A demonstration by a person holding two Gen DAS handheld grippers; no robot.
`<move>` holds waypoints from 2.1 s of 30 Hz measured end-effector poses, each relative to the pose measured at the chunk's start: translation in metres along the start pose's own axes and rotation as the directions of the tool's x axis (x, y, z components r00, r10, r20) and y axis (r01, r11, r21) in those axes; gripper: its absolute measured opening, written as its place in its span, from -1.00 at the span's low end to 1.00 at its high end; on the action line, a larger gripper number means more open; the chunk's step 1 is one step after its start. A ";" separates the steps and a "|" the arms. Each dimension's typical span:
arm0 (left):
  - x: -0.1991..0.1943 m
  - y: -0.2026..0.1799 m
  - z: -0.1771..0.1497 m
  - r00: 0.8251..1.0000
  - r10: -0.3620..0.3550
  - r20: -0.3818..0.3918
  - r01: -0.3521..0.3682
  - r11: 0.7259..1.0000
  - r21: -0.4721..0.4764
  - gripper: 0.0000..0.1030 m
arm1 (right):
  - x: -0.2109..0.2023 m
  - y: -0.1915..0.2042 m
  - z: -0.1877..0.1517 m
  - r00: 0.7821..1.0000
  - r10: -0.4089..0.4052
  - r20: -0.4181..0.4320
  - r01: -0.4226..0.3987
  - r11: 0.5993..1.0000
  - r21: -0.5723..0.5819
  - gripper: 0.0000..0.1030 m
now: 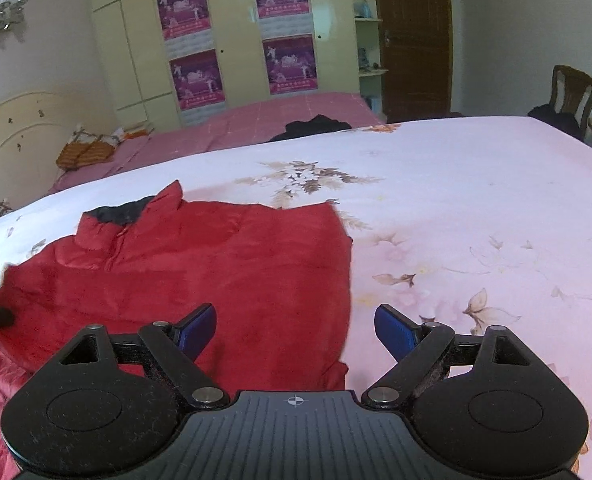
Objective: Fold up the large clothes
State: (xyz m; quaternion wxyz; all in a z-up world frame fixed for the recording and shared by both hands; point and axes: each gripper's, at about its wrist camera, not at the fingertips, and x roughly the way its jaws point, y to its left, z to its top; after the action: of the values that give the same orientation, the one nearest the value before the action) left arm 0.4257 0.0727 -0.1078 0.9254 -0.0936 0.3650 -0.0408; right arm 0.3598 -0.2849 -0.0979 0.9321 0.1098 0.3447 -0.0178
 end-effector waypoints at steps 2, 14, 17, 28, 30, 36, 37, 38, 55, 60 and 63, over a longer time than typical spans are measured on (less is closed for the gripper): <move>0.002 0.011 0.000 0.999 0.036 -0.003 -0.036 0.999 -0.007 -0.82 | 0.008 0.000 0.000 1.000 0.002 -0.016 -0.002 1.000 0.000 0.67; 0.029 0.035 -0.028 0.989 0.111 -0.097 -0.113 0.994 -0.009 -0.82 | 0.065 -0.012 -0.016 0.978 0.059 -0.199 -0.049 0.997 0.055 -0.09; 0.028 0.034 -0.031 0.989 0.107 -0.099 -0.107 0.994 0.001 -0.82 | 0.063 -0.015 -0.014 0.981 0.061 -0.183 -0.056 0.998 0.035 -0.78; 0.025 0.034 -0.035 0.985 0.147 -0.096 -0.147 0.989 0.008 -0.82 | 0.069 -0.040 0.021 0.991 0.066 -0.116 -0.054 0.993 0.102 0.45; 0.026 0.035 -0.036 0.984 0.149 -0.100 -0.149 0.989 0.013 -0.81 | 0.083 -0.040 0.029 0.990 0.072 -0.120 -0.058 0.992 0.112 0.44; 0.028 0.033 -0.038 0.982 0.159 -0.101 -0.158 0.987 0.023 -0.76 | 0.124 -0.048 0.042 0.981 0.110 -0.162 -0.076 0.976 0.204 -0.19; 0.029 0.033 -0.038 0.982 0.161 -0.101 -0.160 0.987 0.023 -0.75 | 0.128 -0.048 0.043 0.978 0.121 -0.168 -0.084 0.973 0.214 -0.24; 0.029 0.033 -0.039 0.982 0.162 -0.101 -0.161 0.987 0.023 -0.74 | 0.130 -0.049 0.044 0.977 0.127 -0.171 -0.088 0.972 0.216 -0.30; 0.027 0.026 -0.038 0.973 0.205 -0.108 -0.199 0.978 0.065 -0.44 | 0.089 0.002 0.037 0.999 0.003 -0.032 -0.007 0.995 -0.104 -0.37; 0.027 0.024 -0.036 0.966 0.225 -0.126 -0.217 0.973 0.077 -0.34 | 0.078 0.042 0.013 0.989 0.111 -0.096 -0.128 0.973 -0.192 -0.37; 0.027 0.024 -0.036 0.959 0.250 -0.132 -0.240 0.967 0.089 0.01 | 0.077 0.058 -0.002 0.985 0.126 -0.117 -0.151 0.958 -0.242 -0.37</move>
State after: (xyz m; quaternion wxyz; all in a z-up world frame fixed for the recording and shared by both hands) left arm 0.4209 0.0869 -0.1567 0.8977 -0.0109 0.4371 0.0543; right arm 0.4238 -0.2248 -0.1382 0.9190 0.0161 0.3819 0.0967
